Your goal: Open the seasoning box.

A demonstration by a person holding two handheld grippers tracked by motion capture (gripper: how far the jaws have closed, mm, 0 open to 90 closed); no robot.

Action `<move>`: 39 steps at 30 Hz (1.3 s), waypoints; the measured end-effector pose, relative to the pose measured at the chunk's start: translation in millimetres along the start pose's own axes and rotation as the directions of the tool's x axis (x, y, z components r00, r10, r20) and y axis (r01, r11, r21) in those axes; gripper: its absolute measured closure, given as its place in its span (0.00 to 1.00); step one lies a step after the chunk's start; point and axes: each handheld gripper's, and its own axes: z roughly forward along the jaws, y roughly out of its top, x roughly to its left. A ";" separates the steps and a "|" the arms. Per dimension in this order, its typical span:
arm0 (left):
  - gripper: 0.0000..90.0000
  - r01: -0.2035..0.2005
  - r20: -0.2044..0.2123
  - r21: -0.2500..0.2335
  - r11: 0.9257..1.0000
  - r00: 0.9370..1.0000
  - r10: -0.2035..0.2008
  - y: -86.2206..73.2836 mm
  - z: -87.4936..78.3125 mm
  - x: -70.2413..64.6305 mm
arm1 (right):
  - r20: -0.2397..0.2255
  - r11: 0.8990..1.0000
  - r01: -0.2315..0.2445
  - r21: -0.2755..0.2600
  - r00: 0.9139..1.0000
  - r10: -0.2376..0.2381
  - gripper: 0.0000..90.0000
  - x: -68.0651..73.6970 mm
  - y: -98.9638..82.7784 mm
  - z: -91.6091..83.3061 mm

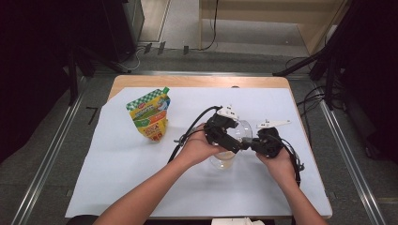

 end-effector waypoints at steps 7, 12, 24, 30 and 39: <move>0.12 0.025 0.040 -0.016 1.000 0.999 -0.025 0.5 5.6 4.0 | 0.001 1.000 -0.014 -0.007 1.000 0.014 1.00 -2.7 -0.4 -2.7; 0.03 0.041 0.052 -0.002 0.999 0.998 -0.041 0.6 6.9 6.2 | -0.003 1.000 -0.013 -0.007 1.000 0.013 1.00 -3.1 -0.3 -3.0; 0.00 0.032 0.045 0.003 0.999 0.998 -0.032 1.2 -1.1 6.9 | 0.001 1.000 -0.017 -0.013 1.000 0.017 1.00 -3.6 -1.6 -8.5; 0.00 0.024 0.042 0.002 1.000 0.999 -0.024 2.3 -11.7 4.0 | 0.034 0.999 -0.008 -0.035 0.999 0.009 0.97 0.4 -3.6 -25.2; 0.00 0.010 0.073 0.045 0.999 0.997 -0.013 -4.4 -31.1 0.5 | 0.022 0.998 -0.011 -0.062 1.000 0.012 0.92 15.2 -14.1 -54.2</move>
